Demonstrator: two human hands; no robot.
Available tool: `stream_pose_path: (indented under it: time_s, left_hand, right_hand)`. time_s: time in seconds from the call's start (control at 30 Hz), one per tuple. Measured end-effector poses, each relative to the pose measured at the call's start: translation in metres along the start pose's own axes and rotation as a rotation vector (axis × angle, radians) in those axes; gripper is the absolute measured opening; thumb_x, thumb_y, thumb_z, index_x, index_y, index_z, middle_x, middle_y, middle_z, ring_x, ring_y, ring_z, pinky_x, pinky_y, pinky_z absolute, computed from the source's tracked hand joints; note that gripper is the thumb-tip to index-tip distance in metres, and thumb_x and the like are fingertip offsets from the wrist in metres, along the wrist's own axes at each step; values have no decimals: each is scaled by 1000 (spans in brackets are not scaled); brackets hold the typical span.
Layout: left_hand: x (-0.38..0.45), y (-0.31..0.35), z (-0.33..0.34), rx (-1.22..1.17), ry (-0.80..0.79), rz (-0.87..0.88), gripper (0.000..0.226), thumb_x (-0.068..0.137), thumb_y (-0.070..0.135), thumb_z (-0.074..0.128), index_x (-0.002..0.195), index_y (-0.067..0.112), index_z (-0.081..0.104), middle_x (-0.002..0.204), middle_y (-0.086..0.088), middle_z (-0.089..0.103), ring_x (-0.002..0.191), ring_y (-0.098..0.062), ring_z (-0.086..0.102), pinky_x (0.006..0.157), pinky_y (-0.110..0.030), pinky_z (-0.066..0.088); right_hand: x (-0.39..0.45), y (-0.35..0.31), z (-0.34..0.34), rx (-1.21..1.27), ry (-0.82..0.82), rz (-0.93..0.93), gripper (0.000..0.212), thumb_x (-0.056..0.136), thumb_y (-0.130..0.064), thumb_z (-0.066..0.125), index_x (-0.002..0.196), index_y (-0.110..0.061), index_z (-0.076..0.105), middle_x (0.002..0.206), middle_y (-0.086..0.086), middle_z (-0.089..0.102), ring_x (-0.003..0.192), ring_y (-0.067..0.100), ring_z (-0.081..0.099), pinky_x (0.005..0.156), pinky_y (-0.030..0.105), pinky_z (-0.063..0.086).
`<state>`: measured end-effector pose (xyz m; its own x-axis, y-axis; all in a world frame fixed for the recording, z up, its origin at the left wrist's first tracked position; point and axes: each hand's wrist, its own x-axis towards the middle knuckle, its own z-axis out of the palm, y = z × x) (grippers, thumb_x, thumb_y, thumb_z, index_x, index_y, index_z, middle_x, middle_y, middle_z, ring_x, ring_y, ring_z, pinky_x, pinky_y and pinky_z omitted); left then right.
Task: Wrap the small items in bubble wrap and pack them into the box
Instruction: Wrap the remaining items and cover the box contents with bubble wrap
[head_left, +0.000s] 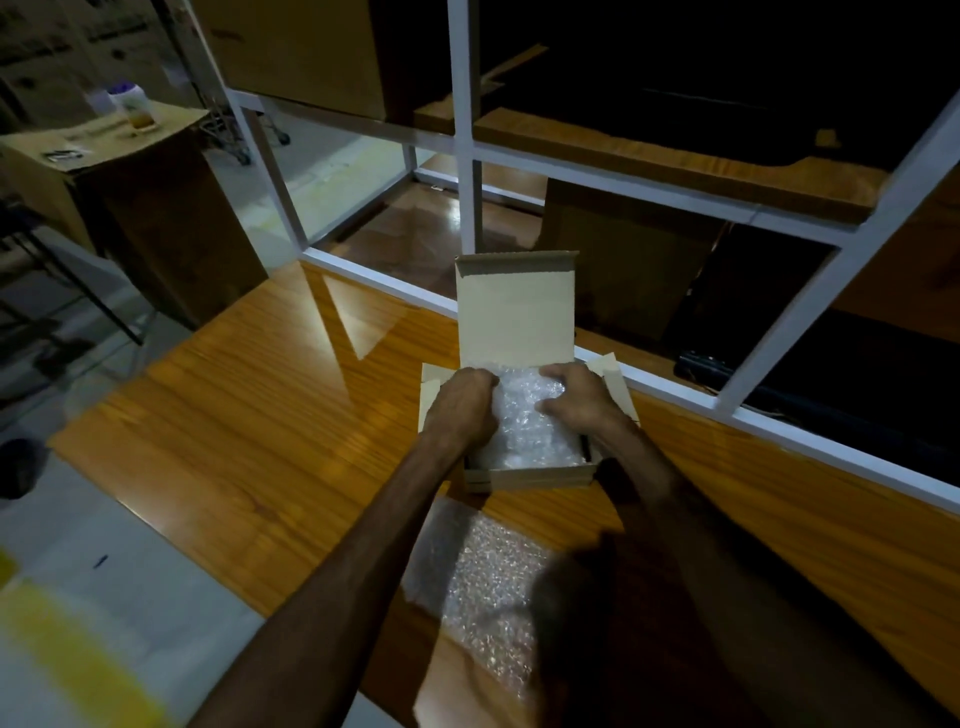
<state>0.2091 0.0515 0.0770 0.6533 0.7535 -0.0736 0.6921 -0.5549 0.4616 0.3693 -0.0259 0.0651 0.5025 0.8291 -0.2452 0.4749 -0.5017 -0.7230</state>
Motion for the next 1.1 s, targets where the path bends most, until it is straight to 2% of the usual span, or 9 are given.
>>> stream_pose_path:
  time_s: [0.13,0.23,0.33,0.4,0.47,0.6,0.77,1.0,1.1]
  left_hand:
    - [14,-5,4,379,-108,46,40,96,22,68,136,17,62,131,-11,67,125,-31,58,113,-52,37]
    - [20,-11,6,524,-173,63,45,99,38,61,142,23,55,139,-15,59,134,-36,48,114,-58,29]
    - [22,-16,11,594,-189,65,47,101,47,54,144,29,53,143,-18,48,137,-38,39,112,-59,30]
    - [22,-17,16,647,-164,71,44,100,50,52,139,30,54,138,-17,43,132,-37,38,108,-57,33]
    - [21,-17,20,701,-117,103,42,99,52,51,132,27,56,135,-16,41,128,-36,38,104,-55,34]
    - [21,-17,25,716,-79,129,42,97,53,54,126,23,58,135,-15,40,126,-35,37,103,-54,34]
    - [24,-20,31,722,-47,131,40,99,51,49,125,22,57,134,-15,41,126,-35,38,104,-54,32]
    - [37,-21,34,773,-73,135,43,98,52,51,130,24,57,135,-14,44,126,-34,40,107,-53,32]
    - [39,-23,34,692,-58,145,38,99,51,52,126,26,61,129,-12,48,123,-31,42,104,-52,34]
  right_hand:
    - [18,-1,2,-220,-50,-5,58,99,-10,70,154,-13,51,159,12,49,144,30,49,115,39,43]
    - [25,0,10,-445,-38,-29,53,101,-14,67,152,-17,53,159,15,37,141,35,47,113,41,44]
    - [18,1,19,-644,78,-125,46,97,-15,70,142,-18,60,153,16,28,137,36,38,103,41,49]
    - [13,3,23,-797,210,-266,38,90,-12,75,127,-16,68,148,15,34,133,34,39,99,42,48]
    - [11,2,23,-881,285,-363,35,85,-12,77,119,-17,72,142,11,44,129,32,44,102,47,42]
    - [15,11,15,-804,105,-416,40,97,-22,67,137,-23,63,139,4,56,128,25,52,111,48,30]
    - [18,22,9,-760,-56,-382,60,97,-16,64,154,-16,47,158,10,45,145,29,42,121,45,28]
    - [29,7,4,-916,-36,-445,41,98,-20,62,139,-20,62,144,6,62,134,27,55,114,46,34]
    - [33,4,2,-885,-19,-450,39,99,-17,61,138,-18,62,140,7,63,130,27,56,113,45,37]
